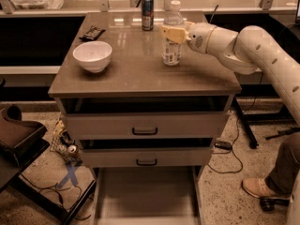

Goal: Pick blue plastic bottle from bottom drawer and place on counter

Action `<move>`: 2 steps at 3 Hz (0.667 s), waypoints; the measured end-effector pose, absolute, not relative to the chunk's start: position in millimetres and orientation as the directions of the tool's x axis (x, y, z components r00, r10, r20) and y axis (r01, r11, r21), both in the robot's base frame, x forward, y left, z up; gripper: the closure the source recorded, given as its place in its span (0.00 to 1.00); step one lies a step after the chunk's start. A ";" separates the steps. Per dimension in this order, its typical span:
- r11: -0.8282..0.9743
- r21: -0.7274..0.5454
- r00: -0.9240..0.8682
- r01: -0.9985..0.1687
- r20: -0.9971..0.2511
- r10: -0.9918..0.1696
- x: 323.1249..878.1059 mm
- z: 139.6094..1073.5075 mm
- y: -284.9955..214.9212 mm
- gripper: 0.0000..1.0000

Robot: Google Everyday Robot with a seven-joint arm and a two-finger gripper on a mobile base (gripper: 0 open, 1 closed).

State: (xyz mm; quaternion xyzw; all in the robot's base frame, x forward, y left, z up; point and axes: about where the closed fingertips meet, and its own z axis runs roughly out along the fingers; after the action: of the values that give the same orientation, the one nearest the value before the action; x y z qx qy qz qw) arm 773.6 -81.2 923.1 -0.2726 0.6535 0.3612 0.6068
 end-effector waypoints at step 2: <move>0.590 0.141 -0.115 -0.795 -0.990 0.082 773.6 925.9 -81.0 0.38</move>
Offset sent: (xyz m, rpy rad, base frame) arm 0.0000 0.0001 0.0020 0.0000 0.0001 0.0001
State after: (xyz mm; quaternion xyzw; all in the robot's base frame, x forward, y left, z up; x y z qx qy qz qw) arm 773.6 -81.0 925.9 -0.2726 0.6535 0.3613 0.6067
